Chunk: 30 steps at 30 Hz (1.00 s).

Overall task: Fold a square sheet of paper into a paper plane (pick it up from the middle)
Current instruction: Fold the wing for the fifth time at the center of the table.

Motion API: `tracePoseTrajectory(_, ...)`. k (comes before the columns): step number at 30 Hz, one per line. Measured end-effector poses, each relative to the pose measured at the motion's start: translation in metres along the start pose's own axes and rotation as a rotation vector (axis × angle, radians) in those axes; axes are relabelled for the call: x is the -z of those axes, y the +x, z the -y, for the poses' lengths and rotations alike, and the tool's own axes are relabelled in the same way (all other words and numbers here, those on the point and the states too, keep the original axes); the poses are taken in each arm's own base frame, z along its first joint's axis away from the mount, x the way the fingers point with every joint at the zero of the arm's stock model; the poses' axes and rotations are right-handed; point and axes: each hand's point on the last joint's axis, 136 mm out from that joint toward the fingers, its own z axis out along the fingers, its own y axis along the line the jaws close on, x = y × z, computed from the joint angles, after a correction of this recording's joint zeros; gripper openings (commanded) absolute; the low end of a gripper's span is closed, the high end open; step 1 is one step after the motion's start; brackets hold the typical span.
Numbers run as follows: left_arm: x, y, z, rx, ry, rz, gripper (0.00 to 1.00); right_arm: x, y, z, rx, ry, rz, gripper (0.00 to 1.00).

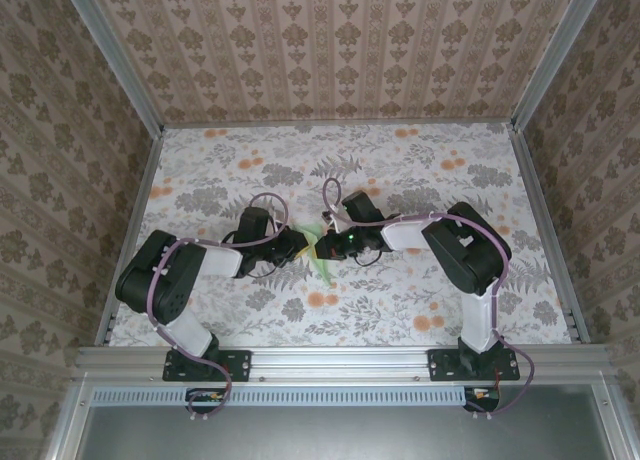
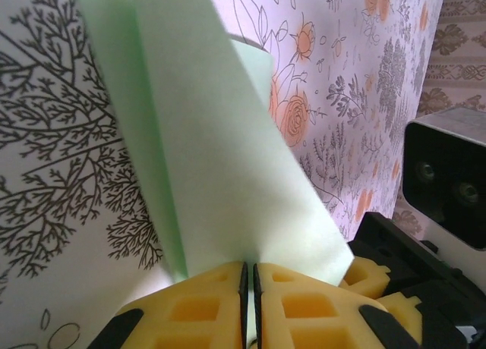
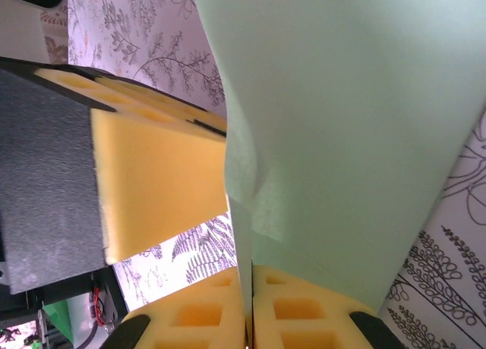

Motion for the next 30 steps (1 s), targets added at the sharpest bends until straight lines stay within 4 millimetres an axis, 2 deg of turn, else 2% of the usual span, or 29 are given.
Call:
tracePoseTrajectory(6, -0.002, 0.0, -0.003, 0.001, -0.004, 0.0, 0.12, -0.003, 0.005, 0.007, -0.012, 0.017, -0.025, 0.14)
tracePoseTrajectory(10, -0.006, 0.0, -0.01, 0.011, -0.019, -0.006, 0.12, -0.003, 0.007, 0.007, -0.016, 0.024, -0.036, 0.19)
tracePoseTrajectory(20, -0.008, 0.002, -0.016, 0.02, -0.031, -0.011, 0.11, 0.004, 0.006, 0.002, 0.049, 0.038, -0.037, 0.42)
tracePoseTrajectory(26, -0.008, 0.002, -0.016, 0.02, -0.031, -0.012, 0.11, 0.018, 0.004, -0.002, 0.151, 0.108, 0.005, 0.42)
tracePoseTrajectory(30, -0.008, 0.002, -0.016, 0.021, -0.031, -0.012, 0.11, 0.015, 0.013, 0.003, 0.223, 0.189, -0.009, 0.39)
